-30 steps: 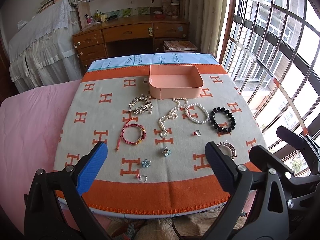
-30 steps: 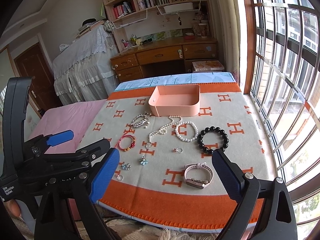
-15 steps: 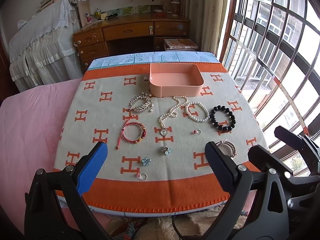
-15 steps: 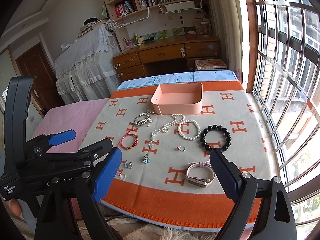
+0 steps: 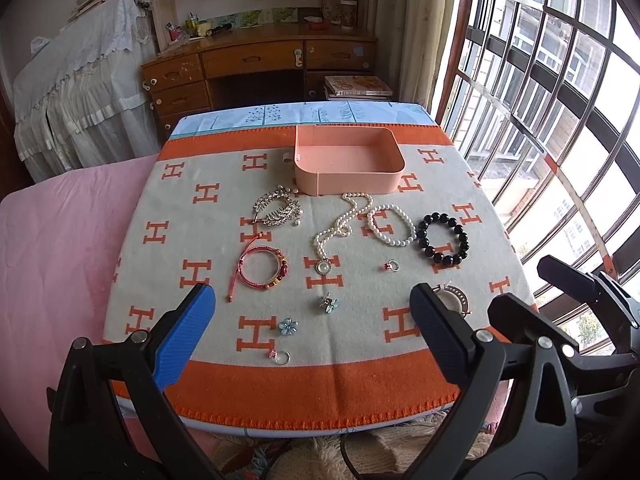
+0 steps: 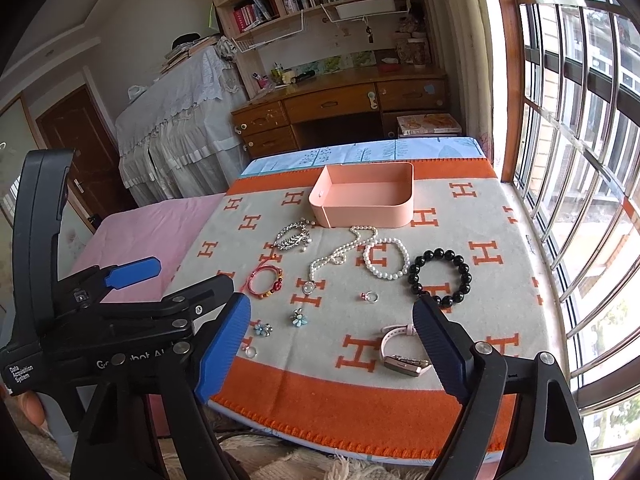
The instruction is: Organize jewelry
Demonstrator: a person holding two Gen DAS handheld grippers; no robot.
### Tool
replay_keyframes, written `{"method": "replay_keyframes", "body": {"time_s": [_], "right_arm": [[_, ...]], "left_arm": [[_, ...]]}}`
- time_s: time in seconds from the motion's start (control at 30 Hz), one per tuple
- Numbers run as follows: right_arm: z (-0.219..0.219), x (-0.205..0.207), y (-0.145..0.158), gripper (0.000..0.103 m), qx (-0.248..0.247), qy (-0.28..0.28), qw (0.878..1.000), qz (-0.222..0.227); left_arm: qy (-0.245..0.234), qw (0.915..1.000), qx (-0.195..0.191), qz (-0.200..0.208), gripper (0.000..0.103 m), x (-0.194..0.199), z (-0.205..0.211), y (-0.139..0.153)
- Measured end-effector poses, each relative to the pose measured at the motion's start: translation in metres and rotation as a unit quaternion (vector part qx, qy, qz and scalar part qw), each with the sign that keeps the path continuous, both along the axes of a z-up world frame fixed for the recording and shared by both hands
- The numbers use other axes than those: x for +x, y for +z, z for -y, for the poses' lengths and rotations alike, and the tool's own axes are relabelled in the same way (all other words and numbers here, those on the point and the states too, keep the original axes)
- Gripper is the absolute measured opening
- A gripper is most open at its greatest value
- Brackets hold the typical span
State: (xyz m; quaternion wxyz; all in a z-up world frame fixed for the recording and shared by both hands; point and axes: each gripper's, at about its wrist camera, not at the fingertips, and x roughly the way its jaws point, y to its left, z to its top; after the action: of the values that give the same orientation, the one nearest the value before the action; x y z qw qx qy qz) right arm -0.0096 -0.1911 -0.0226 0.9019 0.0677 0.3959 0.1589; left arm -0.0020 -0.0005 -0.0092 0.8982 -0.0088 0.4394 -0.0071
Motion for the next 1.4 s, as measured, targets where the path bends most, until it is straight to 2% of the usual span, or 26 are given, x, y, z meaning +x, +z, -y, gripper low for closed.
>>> {"method": "replay_keyframes", "body": {"time_s": [0.33,0.5,0.67,0.77,0.9,1.03,1.1,1.23,1.4], "right_arm": [[-0.005,0.014,-0.001,0.079,-0.011,0.016,1.0,0.001],[-0.009,0.031,0.002,0.074,-0.014,0.033,0.999,0.001],[-0.003,0.07,0.002,0.069,-0.04,0.029,0.999,0.002],[0.007,0.105,-0.005,0.066,-0.047,0.02,0.998,-0.024],[0.026,0.157,-0.028,0.061,-0.036,0.008,0.996,-0.081],[0.036,0.206,-0.066,0.048,-0.035,0.004,0.99,-0.136],[0.035,0.226,-0.088,0.044,-0.034,0.011,0.986,-0.161],[0.024,0.255,-0.127,0.038,-0.049,0.02,0.979,-0.198],[0.003,0.28,-0.169,0.031,-0.085,0.029,0.97,-0.224]], "left_arm": [[0.0,0.9994,-0.035,0.002,0.097,0.019,-0.008,0.0],[-0.027,0.9989,-0.036,-0.012,0.097,0.043,-0.01,0.0],[-0.033,0.9978,-0.042,-0.04,0.097,0.082,-0.025,-0.007],[-0.029,0.9961,-0.058,-0.06,0.097,0.113,-0.041,-0.016],[-0.009,0.9942,-0.057,-0.09,0.097,0.156,-0.058,-0.036],[-0.026,0.9913,-0.052,-0.118,0.096,0.187,-0.058,-0.064],[-0.046,0.9897,-0.042,-0.129,0.087,0.198,-0.05,-0.078],[-0.101,0.9832,-0.024,-0.15,0.077,0.211,-0.025,-0.106],[-0.13,0.9742,-0.011,-0.184,0.065,0.226,0.001,-0.138]]}}
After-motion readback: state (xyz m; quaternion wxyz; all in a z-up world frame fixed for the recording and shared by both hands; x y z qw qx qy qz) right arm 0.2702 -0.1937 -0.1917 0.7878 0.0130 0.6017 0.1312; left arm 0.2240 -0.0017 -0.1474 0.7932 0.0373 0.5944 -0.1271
